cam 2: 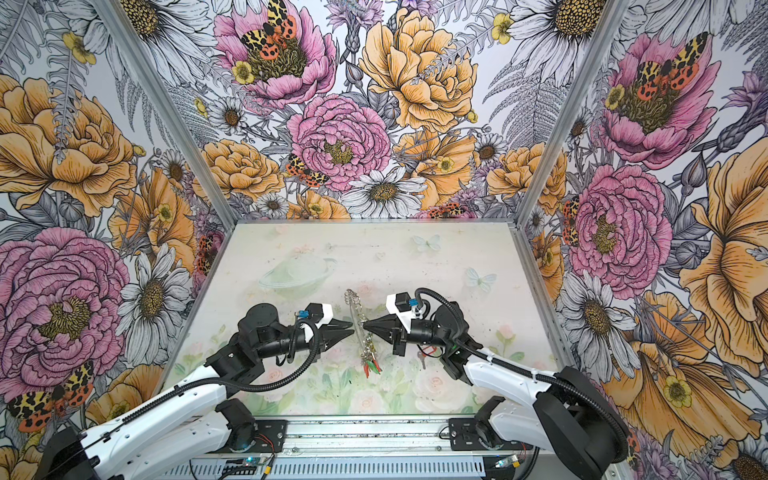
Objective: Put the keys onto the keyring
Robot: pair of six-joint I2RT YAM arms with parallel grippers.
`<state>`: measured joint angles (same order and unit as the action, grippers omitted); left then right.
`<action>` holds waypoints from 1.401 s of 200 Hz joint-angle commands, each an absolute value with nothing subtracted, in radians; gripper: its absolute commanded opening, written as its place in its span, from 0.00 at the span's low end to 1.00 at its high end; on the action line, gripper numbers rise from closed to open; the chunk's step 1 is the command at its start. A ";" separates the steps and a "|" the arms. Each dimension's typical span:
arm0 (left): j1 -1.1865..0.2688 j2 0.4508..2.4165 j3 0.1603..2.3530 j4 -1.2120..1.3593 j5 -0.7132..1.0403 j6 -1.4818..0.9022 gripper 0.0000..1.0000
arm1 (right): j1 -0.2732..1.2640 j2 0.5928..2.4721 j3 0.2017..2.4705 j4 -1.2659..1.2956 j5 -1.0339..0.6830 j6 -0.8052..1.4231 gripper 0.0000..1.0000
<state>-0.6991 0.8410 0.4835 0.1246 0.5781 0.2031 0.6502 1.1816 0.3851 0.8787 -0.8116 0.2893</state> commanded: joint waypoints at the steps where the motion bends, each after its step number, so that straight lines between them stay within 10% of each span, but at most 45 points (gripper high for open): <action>1: -0.699 0.845 0.476 0.173 0.617 0.183 0.20 | 0.653 1.198 0.385 1.052 -0.833 0.335 0.00; 280: -0.714 0.871 0.505 0.171 0.675 0.147 0.05 | 0.712 1.263 0.395 1.082 -0.822 0.288 0.00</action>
<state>-0.7074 0.8639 0.4843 0.1761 0.6460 0.1513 0.6998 1.2591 0.3820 1.0298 -0.8326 0.3038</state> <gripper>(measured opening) 0.070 0.047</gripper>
